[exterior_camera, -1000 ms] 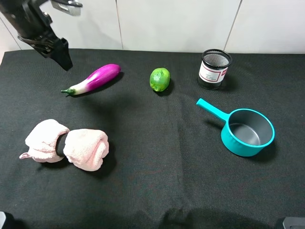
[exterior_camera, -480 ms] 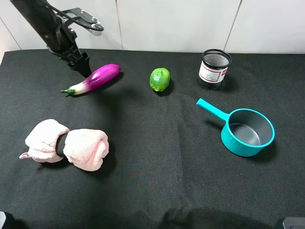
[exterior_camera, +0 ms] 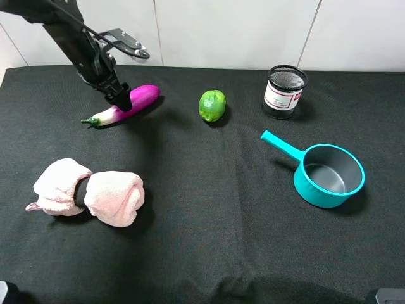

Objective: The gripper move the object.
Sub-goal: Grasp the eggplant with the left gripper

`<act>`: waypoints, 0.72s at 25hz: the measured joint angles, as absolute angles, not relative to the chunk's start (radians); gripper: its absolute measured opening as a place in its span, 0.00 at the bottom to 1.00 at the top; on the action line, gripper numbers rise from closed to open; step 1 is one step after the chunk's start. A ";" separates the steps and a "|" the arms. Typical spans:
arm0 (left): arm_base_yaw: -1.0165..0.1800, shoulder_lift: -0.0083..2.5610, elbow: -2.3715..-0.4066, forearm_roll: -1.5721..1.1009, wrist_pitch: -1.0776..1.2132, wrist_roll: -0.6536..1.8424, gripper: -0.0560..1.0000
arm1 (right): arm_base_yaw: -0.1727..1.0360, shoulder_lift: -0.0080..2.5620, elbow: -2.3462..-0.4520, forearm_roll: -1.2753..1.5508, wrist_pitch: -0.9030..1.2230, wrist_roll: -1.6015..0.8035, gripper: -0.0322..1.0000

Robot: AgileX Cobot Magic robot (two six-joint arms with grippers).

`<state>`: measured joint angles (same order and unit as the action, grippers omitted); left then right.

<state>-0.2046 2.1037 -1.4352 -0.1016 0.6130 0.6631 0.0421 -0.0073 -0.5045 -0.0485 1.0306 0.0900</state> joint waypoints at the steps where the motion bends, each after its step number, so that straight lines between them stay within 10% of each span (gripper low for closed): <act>1: -0.205 2.112 -1.435 -0.103 0.607 0.663 0.85 | 0.042 -0.007 -0.504 -0.048 1.031 0.090 0.70; 18: -0.224 2.192 -1.436 -0.138 0.515 0.662 0.87 | 0.042 -0.007 -0.504 -0.048 1.031 0.090 0.70</act>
<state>-0.2241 2.1915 -1.4364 -0.1384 0.5151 0.6622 0.0421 -0.0073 -0.5045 -0.0485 1.0306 0.0900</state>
